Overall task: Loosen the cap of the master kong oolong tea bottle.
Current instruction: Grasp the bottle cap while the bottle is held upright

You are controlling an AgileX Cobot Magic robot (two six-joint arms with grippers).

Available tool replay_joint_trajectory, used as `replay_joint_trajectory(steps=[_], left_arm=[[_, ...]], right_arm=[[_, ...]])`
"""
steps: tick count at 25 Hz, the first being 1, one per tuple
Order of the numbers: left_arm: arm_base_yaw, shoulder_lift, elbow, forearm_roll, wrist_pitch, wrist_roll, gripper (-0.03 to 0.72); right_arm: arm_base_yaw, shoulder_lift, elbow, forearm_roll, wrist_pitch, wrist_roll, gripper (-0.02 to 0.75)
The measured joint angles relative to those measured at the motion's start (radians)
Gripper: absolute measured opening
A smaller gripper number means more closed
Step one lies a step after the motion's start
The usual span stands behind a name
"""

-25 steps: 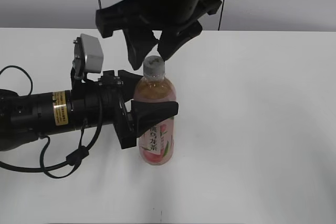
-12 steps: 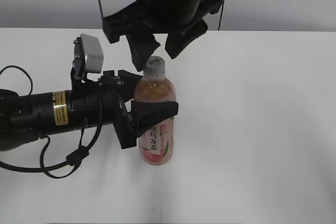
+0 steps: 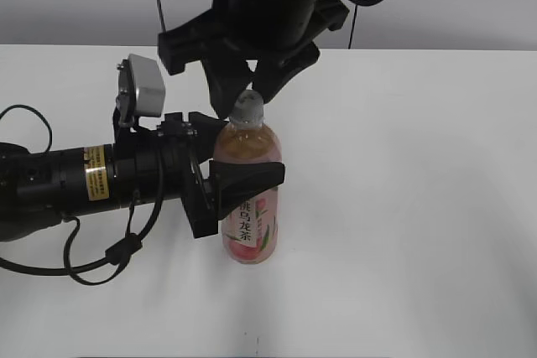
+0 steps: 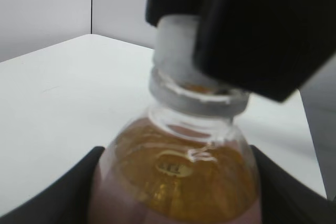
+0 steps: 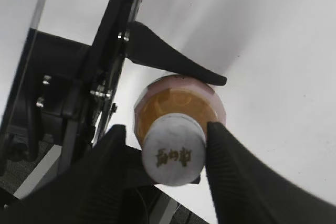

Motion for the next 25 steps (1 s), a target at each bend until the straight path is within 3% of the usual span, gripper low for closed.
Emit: replay_joint_trajectory(steps=[3, 13, 25], left_arm=[[0.000, 0.000, 0.000, 0.000, 0.000, 0.000, 0.464], [0.000, 0.000, 0.000, 0.000, 0.000, 0.000, 0.464], [0.000, 0.000, 0.000, 0.002, 0.000, 0.000, 0.464]], right_arm=[[-0.001, 0.000, 0.000, -0.009, 0.001, 0.000, 0.279], [-0.001, 0.000, 0.000, -0.009, 0.002, -0.079, 0.275], [-0.001, 0.000, 0.000, -0.004, 0.002, -0.591, 0.275]])
